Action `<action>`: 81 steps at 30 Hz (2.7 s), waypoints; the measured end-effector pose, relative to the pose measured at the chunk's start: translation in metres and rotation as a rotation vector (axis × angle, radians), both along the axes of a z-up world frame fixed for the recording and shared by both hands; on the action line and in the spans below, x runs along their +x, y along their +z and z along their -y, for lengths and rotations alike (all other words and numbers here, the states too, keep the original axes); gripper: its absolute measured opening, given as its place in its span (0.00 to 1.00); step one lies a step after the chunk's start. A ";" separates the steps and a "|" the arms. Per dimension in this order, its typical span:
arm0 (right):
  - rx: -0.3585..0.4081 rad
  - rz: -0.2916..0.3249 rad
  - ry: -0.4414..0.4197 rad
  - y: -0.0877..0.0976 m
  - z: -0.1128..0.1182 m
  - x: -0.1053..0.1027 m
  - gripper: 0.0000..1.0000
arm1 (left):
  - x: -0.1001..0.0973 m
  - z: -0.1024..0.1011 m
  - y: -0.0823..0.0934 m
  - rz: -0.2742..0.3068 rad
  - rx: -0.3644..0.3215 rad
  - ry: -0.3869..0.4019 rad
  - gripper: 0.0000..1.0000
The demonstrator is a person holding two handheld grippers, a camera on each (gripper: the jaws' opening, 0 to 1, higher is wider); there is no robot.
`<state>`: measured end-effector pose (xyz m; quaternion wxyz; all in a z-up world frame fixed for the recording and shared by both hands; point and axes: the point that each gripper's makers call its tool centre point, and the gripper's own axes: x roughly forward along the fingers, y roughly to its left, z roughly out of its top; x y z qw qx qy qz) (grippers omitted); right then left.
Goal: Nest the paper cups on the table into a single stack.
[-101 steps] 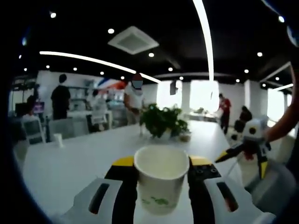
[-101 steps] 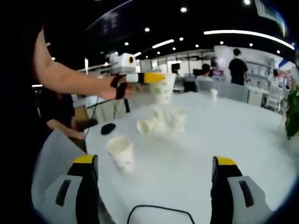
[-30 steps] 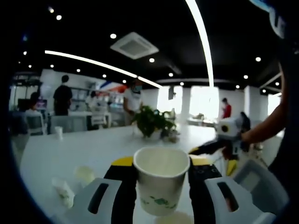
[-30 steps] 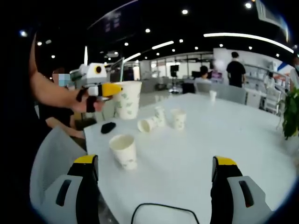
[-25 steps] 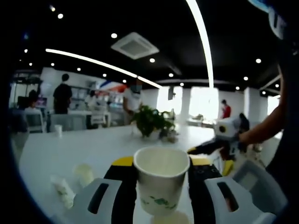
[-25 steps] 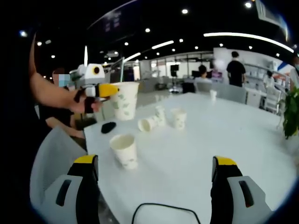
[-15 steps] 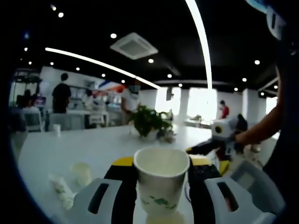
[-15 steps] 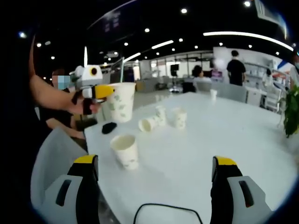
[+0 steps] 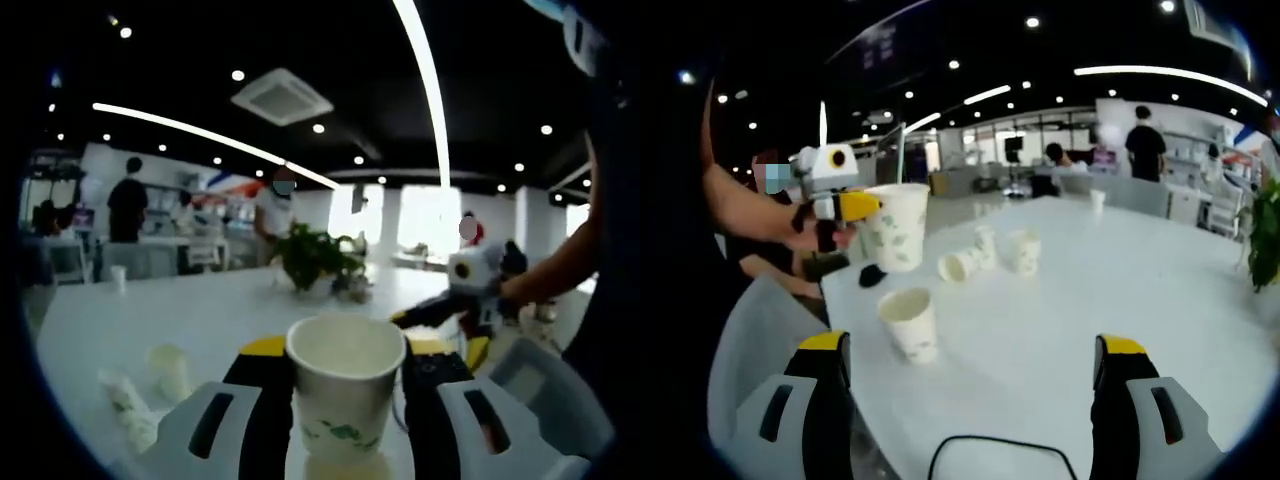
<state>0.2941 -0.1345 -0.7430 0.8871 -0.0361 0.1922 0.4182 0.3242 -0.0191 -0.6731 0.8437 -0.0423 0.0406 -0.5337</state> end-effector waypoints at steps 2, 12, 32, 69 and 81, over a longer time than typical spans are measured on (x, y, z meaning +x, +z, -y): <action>0.000 -0.004 0.000 -0.001 0.000 -0.001 1.00 | -0.002 0.000 -0.008 0.004 0.022 -0.005 0.41; -0.007 -0.018 0.010 -0.002 -0.006 -0.007 1.00 | -0.007 0.000 -0.022 -0.010 0.026 -0.013 0.41; -0.006 -0.012 0.020 0.004 -0.010 -0.008 1.00 | -0.009 -0.002 -0.056 -0.017 0.069 -0.008 0.42; 0.000 -0.022 0.028 0.000 -0.015 -0.011 1.00 | -0.012 -0.009 -0.111 -0.140 0.213 0.013 0.49; 0.009 -0.006 0.018 0.002 -0.015 -0.001 1.00 | 0.006 -0.017 -0.084 -0.161 0.163 0.062 0.73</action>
